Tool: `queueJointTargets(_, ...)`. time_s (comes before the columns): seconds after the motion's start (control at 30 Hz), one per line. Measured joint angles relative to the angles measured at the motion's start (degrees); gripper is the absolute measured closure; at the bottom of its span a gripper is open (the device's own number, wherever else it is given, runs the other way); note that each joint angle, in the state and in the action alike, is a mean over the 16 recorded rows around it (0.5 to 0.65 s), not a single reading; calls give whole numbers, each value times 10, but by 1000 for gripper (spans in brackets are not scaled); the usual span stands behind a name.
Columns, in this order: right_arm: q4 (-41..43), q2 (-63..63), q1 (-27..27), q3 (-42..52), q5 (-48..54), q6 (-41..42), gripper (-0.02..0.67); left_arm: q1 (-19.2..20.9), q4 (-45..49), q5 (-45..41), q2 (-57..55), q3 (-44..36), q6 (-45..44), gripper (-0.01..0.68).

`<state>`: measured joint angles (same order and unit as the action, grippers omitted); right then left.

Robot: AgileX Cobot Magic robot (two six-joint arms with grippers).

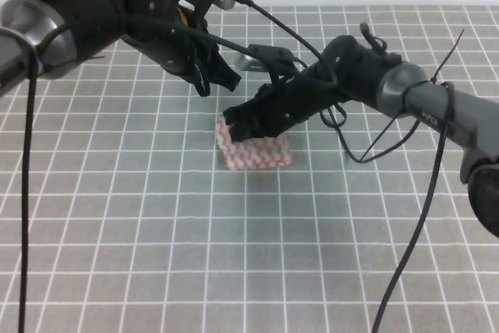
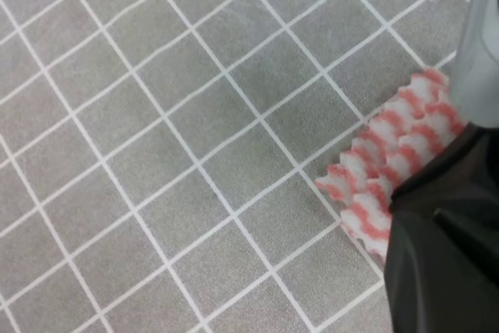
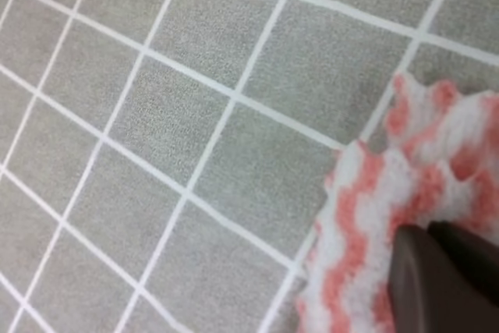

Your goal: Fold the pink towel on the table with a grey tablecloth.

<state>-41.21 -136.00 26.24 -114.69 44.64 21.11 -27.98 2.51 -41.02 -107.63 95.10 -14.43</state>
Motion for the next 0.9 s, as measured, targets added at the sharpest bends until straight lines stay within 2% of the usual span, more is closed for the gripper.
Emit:
queueJointTargets(0.1, 18, 4, -5, -6, 2, -6, 660, 0, -1, -2, 0, 0, 0, 674)
queueJointTargets(0.57, 139, 12, -27, -20, 23, -70, 664, 0, -4, -9, -1, 0, 0, 674)
queueJointTargets(0.9, 159, 35, -25, -15, 74, -73, 664, 0, -5, -14, 0, 0, 0, 674)
